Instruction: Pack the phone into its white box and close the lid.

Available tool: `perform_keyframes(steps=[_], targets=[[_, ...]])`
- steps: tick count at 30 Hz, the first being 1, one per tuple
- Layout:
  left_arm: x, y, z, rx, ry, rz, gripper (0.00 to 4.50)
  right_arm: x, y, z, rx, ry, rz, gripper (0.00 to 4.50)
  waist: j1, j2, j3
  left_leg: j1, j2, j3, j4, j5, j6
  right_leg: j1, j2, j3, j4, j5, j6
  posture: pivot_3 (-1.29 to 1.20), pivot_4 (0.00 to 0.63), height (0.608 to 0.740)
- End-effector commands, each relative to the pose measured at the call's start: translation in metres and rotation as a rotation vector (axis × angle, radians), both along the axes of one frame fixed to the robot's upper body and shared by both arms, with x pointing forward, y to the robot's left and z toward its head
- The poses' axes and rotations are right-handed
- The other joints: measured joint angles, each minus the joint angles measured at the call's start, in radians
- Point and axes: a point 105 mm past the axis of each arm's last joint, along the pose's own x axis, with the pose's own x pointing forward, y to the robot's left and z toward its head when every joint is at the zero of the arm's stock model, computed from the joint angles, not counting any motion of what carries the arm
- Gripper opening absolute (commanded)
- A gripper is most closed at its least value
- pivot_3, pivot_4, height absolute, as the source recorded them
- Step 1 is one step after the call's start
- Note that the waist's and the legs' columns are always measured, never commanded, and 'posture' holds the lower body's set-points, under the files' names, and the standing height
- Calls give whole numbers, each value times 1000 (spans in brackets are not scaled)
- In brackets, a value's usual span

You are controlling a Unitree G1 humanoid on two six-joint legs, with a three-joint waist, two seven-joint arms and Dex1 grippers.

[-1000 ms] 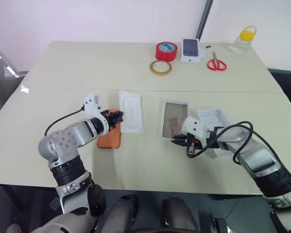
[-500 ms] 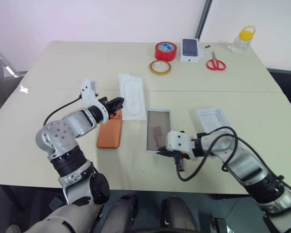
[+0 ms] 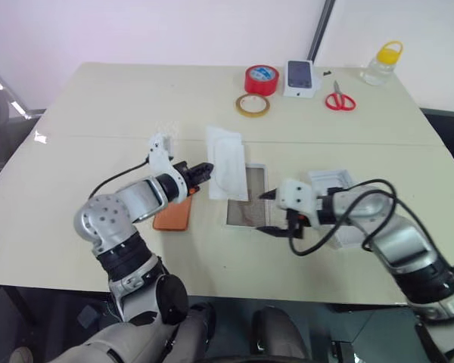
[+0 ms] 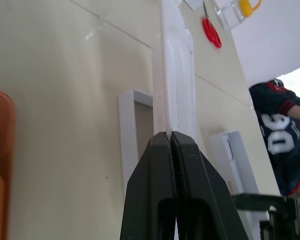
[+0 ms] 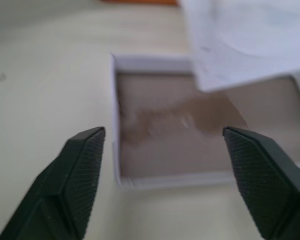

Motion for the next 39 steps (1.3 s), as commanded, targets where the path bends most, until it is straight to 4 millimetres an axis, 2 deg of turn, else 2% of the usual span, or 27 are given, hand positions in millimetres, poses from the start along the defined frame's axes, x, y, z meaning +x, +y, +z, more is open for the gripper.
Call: perform_keyframes(steps=[1,7,18,28,31,38,39], targets=[[-6,-14,-3,22,2,-40,0,3,-11,18,6,-81,-36,3989,-2,0,0,0,0,0,0,0,0,0,0,0,0,0,0,0,150,740],[-9,-24,-12,42,40,-68,0,12,-22,19,9,-113,-95,3989,8,0,0,0,0,1,0,0,0,0,0,1,0,0,0,0,150,740],[-13,-42,-14,6,60,-149,0,13,-23,14,12,-117,-107,3989,13,0,0,0,0,1,0,0,0,0,0,1,0,0,0,0,150,740],[-13,-50,-17,-3,80,-213,0,15,-26,12,8,-121,-119,3989,13,0,0,0,0,1,0,0,0,0,0,2,0,0,0,0,150,740],[-12,-50,-17,-3,82,-217,926,15,-27,13,5,-127,-125,4046,13,0,0,0,0,1,0,0,0,0,0,2,0,0,0,0,150,740],[-11,-42,-7,-42,39,-210,4448,19,-39,19,-2,-142,-161,4046,13,0,0,0,0,1,0,0,0,0,0,2,0,0,0,0,150,740],[-11,-39,-4,-53,26,-207,4448,20,-41,21,2,-144,-168,4046,13,0,0,0,0,1,0,0,0,0,0,2,0,0,0,0,150,740]])
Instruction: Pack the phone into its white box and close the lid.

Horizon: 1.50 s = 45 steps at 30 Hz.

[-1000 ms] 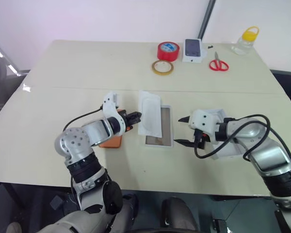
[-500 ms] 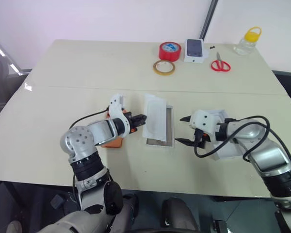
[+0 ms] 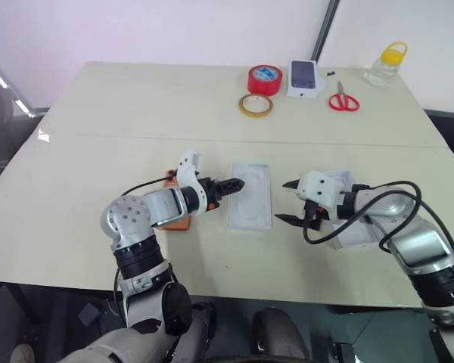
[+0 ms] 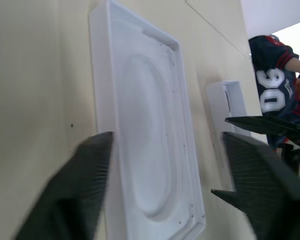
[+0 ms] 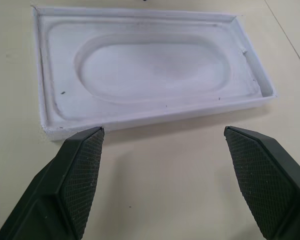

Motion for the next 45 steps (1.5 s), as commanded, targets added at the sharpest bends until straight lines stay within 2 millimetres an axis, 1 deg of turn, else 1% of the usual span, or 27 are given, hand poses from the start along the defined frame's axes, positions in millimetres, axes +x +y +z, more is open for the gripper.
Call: perform_keyframes(steps=[1,5,6,7,9,12,13,15,18,20,23,26,28,30,32,33,35,37,40,42,45], targets=[[-2,0,24,-71,-91,-27,4448,4,-11,19,7,-61,-29,4046,0,0,0,0,0,0,0,0,0,0,0,0,0,0,0,0,150,740],[0,14,36,-78,-159,0,4448,9,-17,28,34,-69,-56,4046,-1,0,0,0,0,0,0,0,0,0,0,0,0,0,0,0,150,740],[2,22,41,-36,-215,19,4448,10,-16,32,54,-65,-62,4046,-2,0,0,0,0,0,0,0,0,0,0,0,0,0,0,0,150,740],[3,31,44,26,-273,34,4486,12,-14,35,73,-64,-66,3788,-5,0,0,0,0,0,0,0,0,0,0,0,0,0,0,0,150,740],[6,45,47,116,-360,59,4500,15,-10,41,100,-64,-76,3173,-11,1,0,0,0,1,-1,0,0,-2,0,2,1,0,0,0,150,740],[11,73,54,260,-508,93,4500,24,7,45,147,-62,-98,1586,-11,1,0,1,1,1,-2,0,0,-2,0,3,1,0,0,0,150,740],[12,82,55,307,-545,98,4500,25,15,44,157,-54,-93,1062,-12,1,0,1,1,1,-2,0,0,-2,0,3,1,0,0,0,150,740],[13,95,54,378,-595,93,4500,26,27,41,156,-37,-80,34,-10,1,0,1,1,1,-2,0,0,-2,0,3,1,0,-1,0,150,740],[7,111,46,532,-673,26,4500,34,45,30,144,-23,-97,34,-8,2,0,0,0,1,-3,0,0,-3,0,4,0,0,-1,0,150,740],[1,117,38,592,-696,-29,4500,36,57,24,129,-18,-89,34,-8,2,0,0,0,1,-4,0,0,-3,0,5,0,0,-1,0,150,740],[-6,121,29,610,-702,-74,4500,37,69,10,82,11,-77,34,-5,2,0,0,0,1,-4,0,0,-4,0,5,0,0,-1,0,150,740],[-13,127,19,619,-682,-90,4500,32,82,-5,57,48,-31,34,-5,2,0,0,0,1,-4,0,0,-4,0,5,0,0,-1,0,150,740],[-16,131,14,620,-664,-79,4500,28,85,-15,17,72,-9,34,-6,2,0,0,0,1,-5,0,0,-5,0,5,0,0,-1,0,150,740],[-17,134,12,618,-647,-59,4500,25,86,-20,-12,79,13,34,-8,3,0,0,0,1,-5,0,0,-5,0,5,1,0,-1,0,150,740],[-17,139,10,617,-622,-29,4500,24,87,-20,-20,67,30,34,-8,3,0,0,0,1,-5,0,0,-5,0,5,1,0,-1,0,150,740],[-17,142,8,616,-599,-8,4500,24,90,-17,-9,53,33,34,-8,3,0,0,0,1,-5,0,0,-5,0,5,1,0,-1,0,150,740],[-15,152,4,601,-532,66,4500,29,97,1,48,0,35,34,-12,3,0,0,0,1,-5,0,0,-5,0,5,1,0,-1,0,150,740],[-12,161,1,568,-463,155,4500,28,106,18,99,-25,51,34,-20,3,0,0,0,1,-5,0,0,-6,0,5,2,0,-1,0,150,740],[-10,164,0,447,-363,243,4500,23,124,30,135,-50,92,34,-28,2,0,0,0,1,-4,0,0,-6,0,5,4,0,-1,0,150,740],[-10,163,0,408,-317,266,4500,22,136,29,136,-47,93,34,-30,2,0,0,0,1,-4,0,0,-7,0,5,5,0,-1,0,150,740],[-3,172,-13,429,-190,346,4500,19,161,16,99,-20,106,34,-30,2,0,0,0,1,-4,1,-1,-7,0,5,6,0,-1,0,150,740]])
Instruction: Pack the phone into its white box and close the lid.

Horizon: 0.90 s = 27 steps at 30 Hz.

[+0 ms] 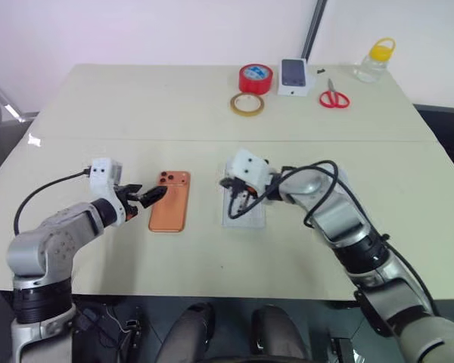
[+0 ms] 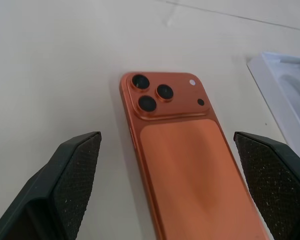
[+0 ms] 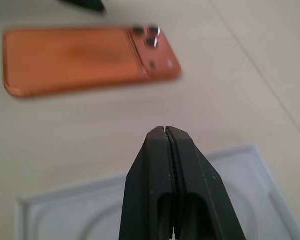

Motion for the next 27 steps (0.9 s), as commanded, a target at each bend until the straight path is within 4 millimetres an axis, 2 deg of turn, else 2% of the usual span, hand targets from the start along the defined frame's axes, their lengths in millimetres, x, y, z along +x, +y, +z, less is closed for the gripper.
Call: perform_keyframes(steps=[1,4,9,13,21,27], targets=[[4,14,-6,1,97,106,4500,-6,27,-6,-36,-1,28,34,0,0,0,0,0,0,0,0,0,0,0,0,1,0,0,0,150,740],[3,9,-10,-11,159,78,4500,-9,46,-19,-65,64,39,34,-1,0,0,0,0,0,1,0,0,-3,0,1,2,0,0,0,150,740],[-3,-7,-13,-8,249,-27,4500,-9,57,-34,-142,96,32,34,-2,0,0,0,0,1,1,0,0,-6,0,2,4,0,0,0,150,740],[-10,-23,-15,-5,290,-108,4500,-6,57,-43,-241,27,52,34,-2,1,-1,0,-1,1,1,0,0,-6,0,3,4,0,0,0,150,740],[-16,-47,-17,-64,316,-211,4500,2,56,-43,-247,6,51,34,-1,2,-3,0,-1,2,1,0,0,-6,0,3,5,0,0,0,150,740],[-16,-67,-10,-114,292,-281,4500,5,55,-42,-241,2,47,34,3,2,-3,0,-1,2,1,0,0,-6,0,3,4,0,0,0,150,740]])
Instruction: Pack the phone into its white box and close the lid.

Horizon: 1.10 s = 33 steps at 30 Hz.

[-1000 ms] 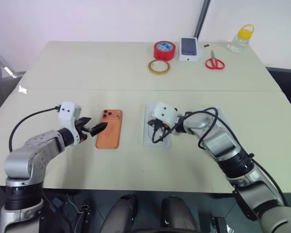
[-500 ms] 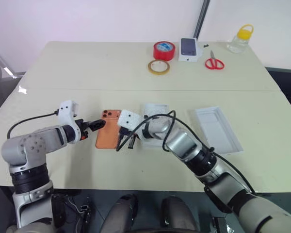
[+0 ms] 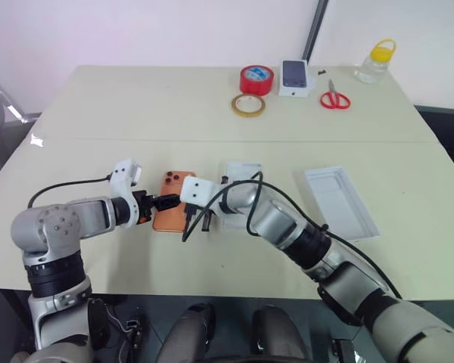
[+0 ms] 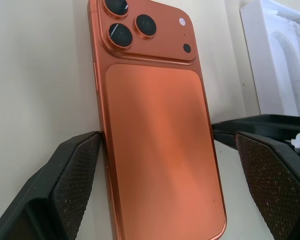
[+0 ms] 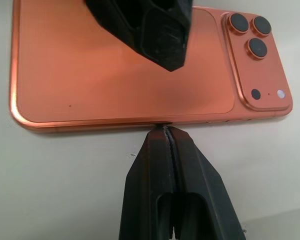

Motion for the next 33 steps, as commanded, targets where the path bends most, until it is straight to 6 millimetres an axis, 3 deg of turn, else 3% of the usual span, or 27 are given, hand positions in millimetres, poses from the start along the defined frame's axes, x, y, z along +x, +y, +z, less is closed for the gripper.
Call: perform_keyframes(steps=[1,8,19,25,28,32,33], targets=[[-7,-34,0,-94,27,-139,4500,2,2,7,11,-23,5,34,2,0,0,0,0,0,0,0,0,0,0,0,0,0,0,0,150,740],[-7,-40,4,-135,22,-152,4500,2,1,4,8,-14,3,34,-2,0,0,0,0,0,0,0,0,0,0,0,0,0,0,0,150,740],[7,-8,7,-157,32,7,4500,0,-5,0,3,-4,-3,34,-5,0,0,0,0,0,0,0,0,0,0,0,1,0,0,0,150,740],[8,-1,6,-189,42,41,4500,0,-5,0,6,-2,-4,34,-5,0,0,0,0,0,0,0,0,-1,0,1,2,0,0,0,150,740],[7,-4,7,-231,41,37,3700,0,-5,1,8,-2,-3,0,-5,0,0,0,0,0,0,0,0,-1,0,1,2,0,0,0,150,740],[6,-5,5,-237,47,45,1920,0,-6,3,16,-2,-3,0,-4,0,0,0,0,0,0,0,0,-1,0,1,2,0,0,0,150,740],[5,-4,4,-243,52,52,1920,0,-7,5,23,-2,-6,0,-4,0,0,0,0,0,0,0,0,-1,0,1,2,0,0,0,150,740]])
